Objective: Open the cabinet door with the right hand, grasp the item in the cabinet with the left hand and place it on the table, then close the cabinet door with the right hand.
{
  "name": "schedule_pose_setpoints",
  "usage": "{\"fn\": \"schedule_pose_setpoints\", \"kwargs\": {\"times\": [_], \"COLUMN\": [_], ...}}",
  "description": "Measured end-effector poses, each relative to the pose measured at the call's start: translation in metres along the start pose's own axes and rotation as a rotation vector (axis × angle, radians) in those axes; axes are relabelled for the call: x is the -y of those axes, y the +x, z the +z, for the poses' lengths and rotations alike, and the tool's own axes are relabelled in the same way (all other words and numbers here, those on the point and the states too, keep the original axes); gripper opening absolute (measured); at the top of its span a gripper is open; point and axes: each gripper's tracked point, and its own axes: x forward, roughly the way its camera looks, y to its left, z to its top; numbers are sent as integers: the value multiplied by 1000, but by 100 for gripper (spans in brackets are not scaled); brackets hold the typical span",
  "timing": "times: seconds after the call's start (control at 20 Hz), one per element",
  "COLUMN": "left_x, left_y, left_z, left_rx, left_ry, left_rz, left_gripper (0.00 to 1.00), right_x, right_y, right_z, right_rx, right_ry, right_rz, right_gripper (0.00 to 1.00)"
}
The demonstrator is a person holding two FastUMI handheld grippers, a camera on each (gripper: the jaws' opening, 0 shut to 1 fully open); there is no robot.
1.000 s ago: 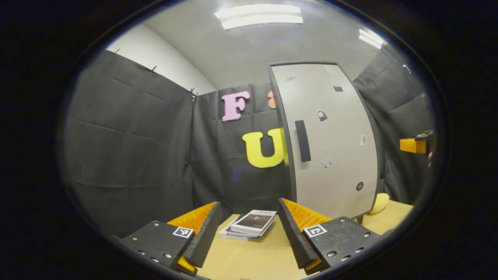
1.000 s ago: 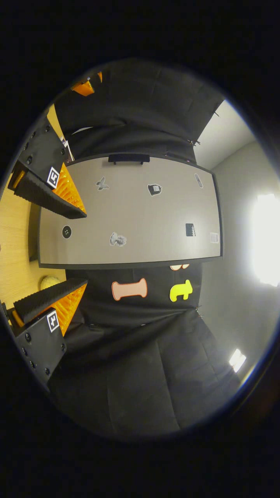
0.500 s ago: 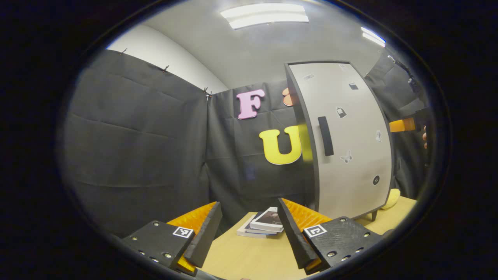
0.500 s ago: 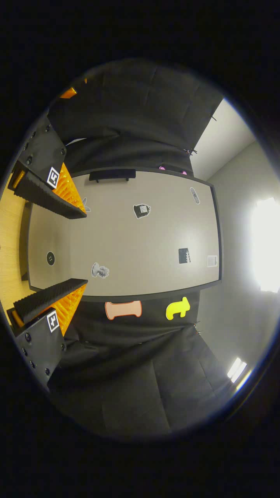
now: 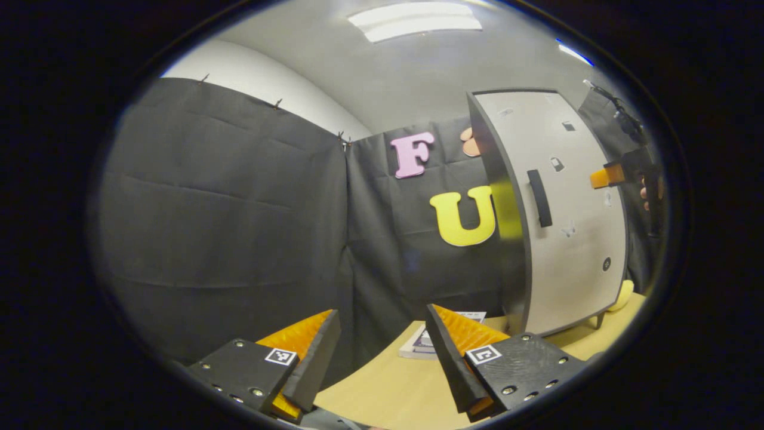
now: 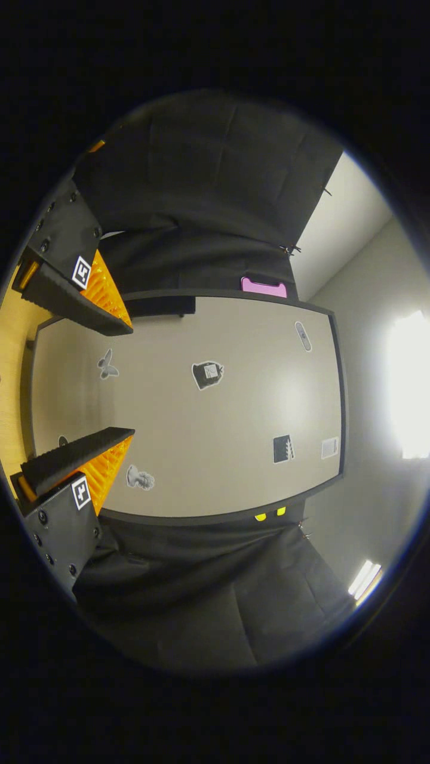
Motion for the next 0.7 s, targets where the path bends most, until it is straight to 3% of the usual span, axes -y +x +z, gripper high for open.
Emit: {"fn": "schedule_pose_setpoints", "kwargs": {"times": [0.7], "left_x": [-68], "left_y": [6], "left_z": [-41], "left_rx": [-73], "left_ry": [-9], "left_rz": [106], "left_gripper": [87], "right_x": [-62], "right_y": [72], "right_z": [-6], "right_rx": [-57], "right_ry": [28], "right_rz": [55], "right_gripper": [97]}}
